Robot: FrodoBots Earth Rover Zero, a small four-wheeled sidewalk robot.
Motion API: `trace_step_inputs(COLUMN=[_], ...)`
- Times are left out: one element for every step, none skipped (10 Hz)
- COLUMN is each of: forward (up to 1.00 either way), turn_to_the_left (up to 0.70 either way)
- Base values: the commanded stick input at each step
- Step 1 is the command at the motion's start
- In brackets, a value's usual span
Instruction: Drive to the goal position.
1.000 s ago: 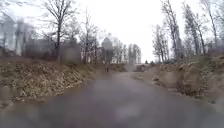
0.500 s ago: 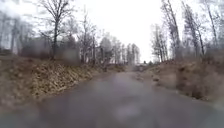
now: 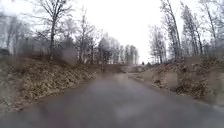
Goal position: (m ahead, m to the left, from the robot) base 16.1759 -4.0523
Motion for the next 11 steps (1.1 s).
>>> trace_step_inputs(forward=[1.00,1.00,1.00,1.00,1.00,1.00,1.00,1.00,1.00,1.00,1.00], turn_to_the_left=[0.00,0.00,0.00,0.00,0.00,0.00,0.00,0.00,0.00,0.00,0.00])
